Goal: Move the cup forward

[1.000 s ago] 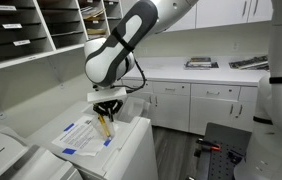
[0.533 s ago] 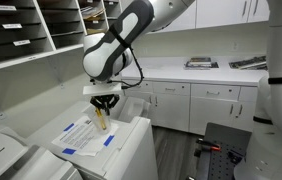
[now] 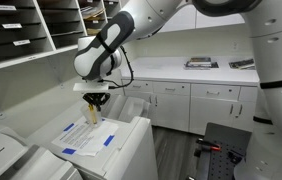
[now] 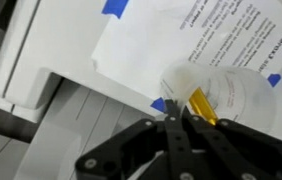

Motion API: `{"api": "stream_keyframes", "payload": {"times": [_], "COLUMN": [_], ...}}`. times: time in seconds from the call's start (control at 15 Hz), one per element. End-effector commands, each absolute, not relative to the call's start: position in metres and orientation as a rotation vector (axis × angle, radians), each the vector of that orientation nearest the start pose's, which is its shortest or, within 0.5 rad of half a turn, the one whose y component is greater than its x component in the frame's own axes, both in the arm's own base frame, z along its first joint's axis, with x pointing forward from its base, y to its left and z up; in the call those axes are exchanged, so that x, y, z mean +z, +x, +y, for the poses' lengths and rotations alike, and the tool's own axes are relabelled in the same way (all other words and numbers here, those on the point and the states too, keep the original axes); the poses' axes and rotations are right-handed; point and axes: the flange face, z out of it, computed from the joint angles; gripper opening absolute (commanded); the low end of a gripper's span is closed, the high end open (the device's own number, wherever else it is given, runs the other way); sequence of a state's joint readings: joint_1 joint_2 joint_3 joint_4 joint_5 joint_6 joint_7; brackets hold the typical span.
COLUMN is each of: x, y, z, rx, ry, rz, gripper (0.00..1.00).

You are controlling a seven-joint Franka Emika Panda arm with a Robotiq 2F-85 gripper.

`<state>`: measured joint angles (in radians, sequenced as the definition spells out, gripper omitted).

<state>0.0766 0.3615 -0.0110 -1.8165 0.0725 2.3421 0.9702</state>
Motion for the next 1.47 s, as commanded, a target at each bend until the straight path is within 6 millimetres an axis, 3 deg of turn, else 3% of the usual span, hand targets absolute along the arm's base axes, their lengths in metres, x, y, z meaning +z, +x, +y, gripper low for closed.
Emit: {"api": "stream_keyframes", "payload": {"times": [0.0,0.27,0.73,0.8,1.13,1.4], "x": [0.356,0.349,0.343,0.343,0.349,0.376], "y": [0.677,0.689,0.692,0.692,0.684,0.67], "z": [0.046,0.041,0.035,0.035,0.033,0.035], "rx": [-0.153,-0.15,-0.137,-0.134,-0.134,-0.209], "ry": [-2.637,-2.612,-2.593,-2.593,-2.57,-2.561], "rz": [1.419,1.427,1.442,1.444,1.446,1.393], "gripper": [0.01,0.01,0.01,0.27,0.6,0.9]}}
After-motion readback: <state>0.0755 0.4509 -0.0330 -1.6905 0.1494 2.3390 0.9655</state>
